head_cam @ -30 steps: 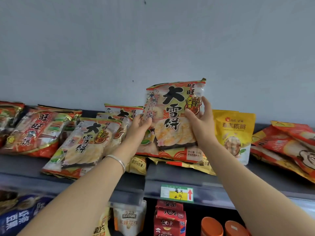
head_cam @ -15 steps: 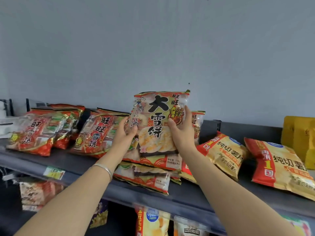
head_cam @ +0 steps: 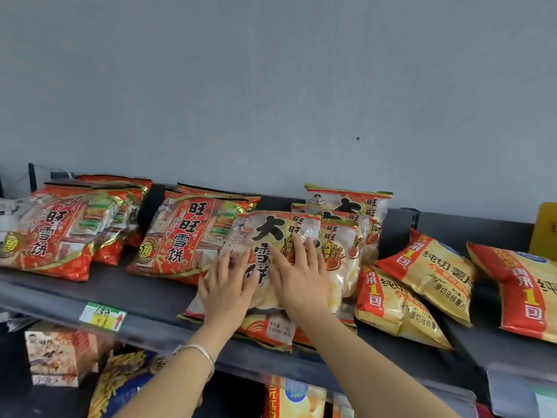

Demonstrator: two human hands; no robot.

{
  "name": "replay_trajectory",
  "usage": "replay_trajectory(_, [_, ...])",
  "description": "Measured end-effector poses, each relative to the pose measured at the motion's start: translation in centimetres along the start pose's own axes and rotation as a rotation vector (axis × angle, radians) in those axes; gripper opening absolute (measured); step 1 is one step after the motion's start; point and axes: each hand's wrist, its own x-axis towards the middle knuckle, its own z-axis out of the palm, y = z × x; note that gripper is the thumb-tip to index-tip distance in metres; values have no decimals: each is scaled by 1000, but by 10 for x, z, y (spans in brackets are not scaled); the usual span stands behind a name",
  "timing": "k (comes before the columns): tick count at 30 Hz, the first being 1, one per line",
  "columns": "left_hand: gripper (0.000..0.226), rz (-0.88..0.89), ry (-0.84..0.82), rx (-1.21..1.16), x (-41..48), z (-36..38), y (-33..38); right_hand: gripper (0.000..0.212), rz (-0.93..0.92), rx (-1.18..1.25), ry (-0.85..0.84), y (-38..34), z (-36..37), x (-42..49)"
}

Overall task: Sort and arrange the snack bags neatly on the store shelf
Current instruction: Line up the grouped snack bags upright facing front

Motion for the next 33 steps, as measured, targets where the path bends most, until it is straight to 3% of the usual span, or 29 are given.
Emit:
replay_trajectory(8, [53, 4, -94, 14, 16, 2, -5, 47, 17, -11, -113, 1, 2, 10])
replay_trajectory(13, [41, 126, 147, -85, 17, -8, 14, 49, -18, 0, -87, 10, -18, 10])
replay_trajectory(17, [34, 309, 232, -137, 23, -7, 59, 62, -16, 2, -2, 26, -38, 4])
replay_trajectory(20, [30, 412, 252, -176, 22, -3, 94, 48, 44, 6, 38, 56, -51, -1])
replay_trajectory(33, [40, 588, -26, -344, -6, 51, 237, 48, 394, -110, 130, 213, -124, -47])
